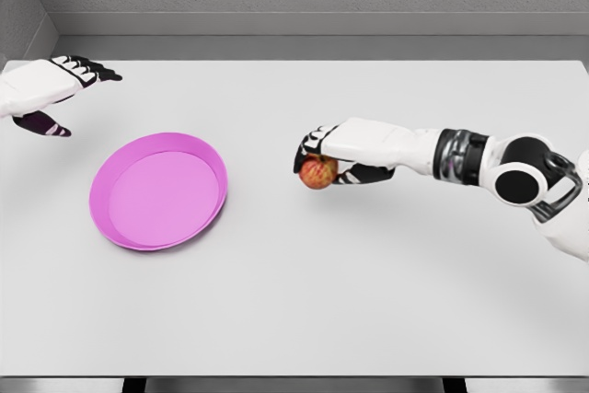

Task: Put the apple on the plate with both arms

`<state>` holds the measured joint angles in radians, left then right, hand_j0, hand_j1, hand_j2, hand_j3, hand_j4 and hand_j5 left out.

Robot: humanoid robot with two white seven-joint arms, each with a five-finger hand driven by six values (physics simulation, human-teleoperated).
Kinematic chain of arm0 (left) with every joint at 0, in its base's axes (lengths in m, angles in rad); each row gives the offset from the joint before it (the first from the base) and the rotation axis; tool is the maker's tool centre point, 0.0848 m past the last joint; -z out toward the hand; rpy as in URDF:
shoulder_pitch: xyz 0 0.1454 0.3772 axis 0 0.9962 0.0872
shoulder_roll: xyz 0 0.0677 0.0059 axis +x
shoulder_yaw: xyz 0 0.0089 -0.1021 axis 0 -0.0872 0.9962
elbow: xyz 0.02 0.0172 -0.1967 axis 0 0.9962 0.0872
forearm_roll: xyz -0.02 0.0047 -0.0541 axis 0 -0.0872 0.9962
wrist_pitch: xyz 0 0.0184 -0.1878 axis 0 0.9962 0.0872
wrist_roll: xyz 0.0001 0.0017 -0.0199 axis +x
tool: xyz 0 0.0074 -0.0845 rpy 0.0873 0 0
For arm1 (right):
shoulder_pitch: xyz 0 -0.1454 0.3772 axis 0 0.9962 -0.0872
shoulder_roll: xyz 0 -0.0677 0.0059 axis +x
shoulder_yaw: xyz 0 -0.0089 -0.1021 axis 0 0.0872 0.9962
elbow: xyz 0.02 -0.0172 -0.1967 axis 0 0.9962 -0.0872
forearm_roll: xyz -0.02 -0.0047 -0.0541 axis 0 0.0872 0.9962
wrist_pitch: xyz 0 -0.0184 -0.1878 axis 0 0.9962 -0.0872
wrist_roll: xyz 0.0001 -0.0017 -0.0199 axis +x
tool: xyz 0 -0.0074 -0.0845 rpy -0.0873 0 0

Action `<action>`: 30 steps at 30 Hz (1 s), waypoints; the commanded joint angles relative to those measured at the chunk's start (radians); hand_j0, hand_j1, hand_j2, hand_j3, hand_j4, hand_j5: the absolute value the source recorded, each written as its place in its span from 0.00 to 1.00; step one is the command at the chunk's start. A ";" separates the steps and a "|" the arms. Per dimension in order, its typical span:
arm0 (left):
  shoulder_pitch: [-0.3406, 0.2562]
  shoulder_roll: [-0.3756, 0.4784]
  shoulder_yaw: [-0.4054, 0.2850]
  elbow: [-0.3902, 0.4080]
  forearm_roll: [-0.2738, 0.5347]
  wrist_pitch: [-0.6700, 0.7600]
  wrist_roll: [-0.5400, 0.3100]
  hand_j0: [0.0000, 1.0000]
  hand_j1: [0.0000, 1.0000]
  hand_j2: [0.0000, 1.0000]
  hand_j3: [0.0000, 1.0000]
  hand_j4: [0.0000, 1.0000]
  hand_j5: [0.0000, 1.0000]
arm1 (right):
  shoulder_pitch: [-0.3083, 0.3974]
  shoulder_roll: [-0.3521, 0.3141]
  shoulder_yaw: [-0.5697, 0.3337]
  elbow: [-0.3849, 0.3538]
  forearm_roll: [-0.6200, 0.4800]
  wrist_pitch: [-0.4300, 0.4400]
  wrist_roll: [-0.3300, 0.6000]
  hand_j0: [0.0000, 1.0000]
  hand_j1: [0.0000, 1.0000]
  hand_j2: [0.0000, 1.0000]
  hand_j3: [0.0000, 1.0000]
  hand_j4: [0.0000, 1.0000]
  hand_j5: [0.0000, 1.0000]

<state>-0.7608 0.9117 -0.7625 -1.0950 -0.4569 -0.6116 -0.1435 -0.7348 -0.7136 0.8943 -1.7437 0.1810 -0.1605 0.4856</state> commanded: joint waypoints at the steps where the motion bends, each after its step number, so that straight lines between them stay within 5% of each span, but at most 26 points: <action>1: 0.001 0.001 0.002 0.000 0.006 0.001 0.001 1.00 1.00 1.00 1.00 1.00 1.00 | 0.000 0.008 0.005 0.003 -0.003 0.001 -0.001 0.50 0.50 0.50 0.50 0.50 0.50; 7: 0.002 0.001 0.002 -0.002 0.006 0.001 0.001 1.00 1.00 1.00 1.00 1.00 1.00 | -0.002 0.017 0.005 0.003 -0.002 0.001 -0.001 0.51 0.51 0.51 0.51 0.51 0.51; 8: 0.002 0.001 0.002 -0.002 0.006 0.001 0.001 1.00 1.00 1.00 1.00 1.00 1.00 | -0.002 0.017 0.005 0.003 -0.002 0.002 -0.001 0.58 0.58 0.58 0.58 0.58 0.58; 9: 0.002 0.001 0.002 -0.002 0.006 0.001 0.001 1.00 1.00 1.00 1.00 1.00 1.00 | -0.002 0.016 0.005 0.003 -0.003 0.025 -0.001 0.97 0.97 0.97 0.97 0.97 0.97; 10: 0.002 0.001 0.002 -0.002 0.006 0.001 0.001 1.00 1.00 1.00 1.00 1.00 1.00 | -0.002 0.016 0.005 0.000 -0.002 0.056 -0.001 1.00 1.00 1.00 1.00 1.00 1.00; 23: 0.002 -0.001 0.006 0.000 0.011 0.001 0.001 1.00 1.00 1.00 1.00 1.00 1.00 | -0.002 -0.003 -0.009 -0.003 -0.002 0.056 -0.001 1.00 1.00 1.00 1.00 1.00 1.00; 27: 0.005 -0.001 0.008 -0.002 0.011 0.001 0.001 1.00 1.00 1.00 1.00 1.00 1.00 | 0.011 -0.148 -0.207 0.004 -0.005 0.042 -0.002 1.00 1.00 1.00 1.00 1.00 1.00; 30: 0.006 -0.019 0.000 -0.009 0.006 0.001 -0.001 1.00 1.00 1.00 1.00 1.00 1.00 | 0.014 -0.239 -0.276 0.010 -0.005 -0.014 -0.002 1.00 1.00 1.00 1.00 1.00 1.00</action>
<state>-0.7562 0.9018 -0.7598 -1.1009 -0.4559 -0.6116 -0.1435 -0.7210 -0.8887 0.6768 -1.7368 0.1798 -0.1432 0.4838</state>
